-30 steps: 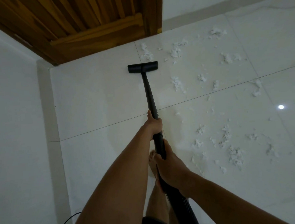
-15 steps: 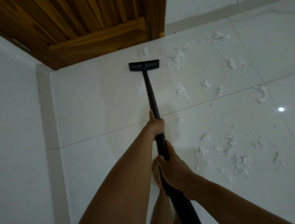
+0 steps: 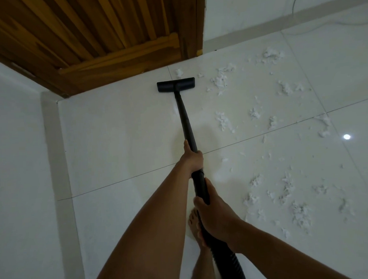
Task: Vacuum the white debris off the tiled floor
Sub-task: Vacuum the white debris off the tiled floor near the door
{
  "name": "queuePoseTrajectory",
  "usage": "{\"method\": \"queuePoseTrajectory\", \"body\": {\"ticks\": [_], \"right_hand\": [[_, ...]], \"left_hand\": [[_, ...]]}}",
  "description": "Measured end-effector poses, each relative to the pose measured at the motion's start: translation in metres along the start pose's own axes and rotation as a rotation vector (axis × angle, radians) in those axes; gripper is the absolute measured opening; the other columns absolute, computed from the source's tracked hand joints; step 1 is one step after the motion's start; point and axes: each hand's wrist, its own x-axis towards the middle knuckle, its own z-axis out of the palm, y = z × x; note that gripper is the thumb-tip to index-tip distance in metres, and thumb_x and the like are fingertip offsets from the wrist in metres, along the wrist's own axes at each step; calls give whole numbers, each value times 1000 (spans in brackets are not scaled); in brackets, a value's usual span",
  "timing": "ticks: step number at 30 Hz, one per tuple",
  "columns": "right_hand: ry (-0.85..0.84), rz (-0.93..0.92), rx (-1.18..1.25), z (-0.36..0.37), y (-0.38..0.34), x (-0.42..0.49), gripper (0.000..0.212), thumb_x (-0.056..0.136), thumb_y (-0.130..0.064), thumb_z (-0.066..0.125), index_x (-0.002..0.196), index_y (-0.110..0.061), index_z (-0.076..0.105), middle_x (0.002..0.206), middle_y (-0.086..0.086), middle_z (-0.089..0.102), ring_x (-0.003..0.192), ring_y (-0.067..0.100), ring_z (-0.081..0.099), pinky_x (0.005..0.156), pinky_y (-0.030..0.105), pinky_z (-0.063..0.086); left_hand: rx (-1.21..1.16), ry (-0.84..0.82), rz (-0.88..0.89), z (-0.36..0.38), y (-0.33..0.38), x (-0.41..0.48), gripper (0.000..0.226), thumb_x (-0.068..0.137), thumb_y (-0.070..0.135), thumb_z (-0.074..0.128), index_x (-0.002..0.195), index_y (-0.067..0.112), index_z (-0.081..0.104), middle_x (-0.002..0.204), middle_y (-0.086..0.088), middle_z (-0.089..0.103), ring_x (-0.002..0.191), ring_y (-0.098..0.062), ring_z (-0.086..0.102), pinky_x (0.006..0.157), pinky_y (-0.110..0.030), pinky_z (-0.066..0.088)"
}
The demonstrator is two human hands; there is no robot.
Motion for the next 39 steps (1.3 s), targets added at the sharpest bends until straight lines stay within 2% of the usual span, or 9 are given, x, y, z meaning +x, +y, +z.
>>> {"method": "queuePoseTrajectory", "body": {"ticks": [7,12,20,29,33,36,39], "right_hand": [[4,9,4,-5,-22,19,60,108,-29,40,154,-53,9,75,11,56,44,11,54,45,24,49],[7,30,15,-8,-31,32,61,108,-29,41,154,-54,9,78,13,58,46,14,56,47,27,51],[15,4,18,-16,-47,43,59,108,-27,40,153,-53,13,76,11,55,42,11,54,43,25,49],[33,-12,-18,-27,-59,53,61,107,-25,40,155,-50,12,77,9,55,43,8,53,41,22,47],[33,-16,-13,-30,-63,57,61,107,-24,40,155,-50,13,73,8,54,41,7,52,41,21,46],[35,-13,-9,-30,-65,59,62,107,-24,40,155,-50,13,72,8,54,42,8,53,42,22,48],[37,-12,-1,-30,-66,61,61,107,-24,40,154,-51,14,73,9,55,42,9,54,43,23,49]], "left_hand": [[7,3,2,-13,21,16,74,105,28,37,156,41,-15,120,-18,62,84,-23,62,91,-46,57],[-9,6,13,-17,31,28,75,105,28,37,156,42,-15,103,-13,63,77,-21,61,85,-43,59],[9,-5,11,-23,47,41,76,104,29,37,155,44,-17,121,-20,63,83,-24,62,88,-46,59],[-14,-19,8,-25,63,50,77,103,27,37,154,44,-19,114,-22,65,81,-25,61,86,-47,59],[-31,-16,16,-25,67,53,77,103,27,37,154,44,-17,98,-15,60,79,-24,60,86,-47,60],[-44,-21,20,-28,70,55,77,104,27,38,155,44,-17,105,-18,63,81,-24,60,89,-49,58],[-52,-19,20,-29,72,55,76,104,28,37,155,44,-17,117,-22,64,79,-24,60,87,-46,59]]}}
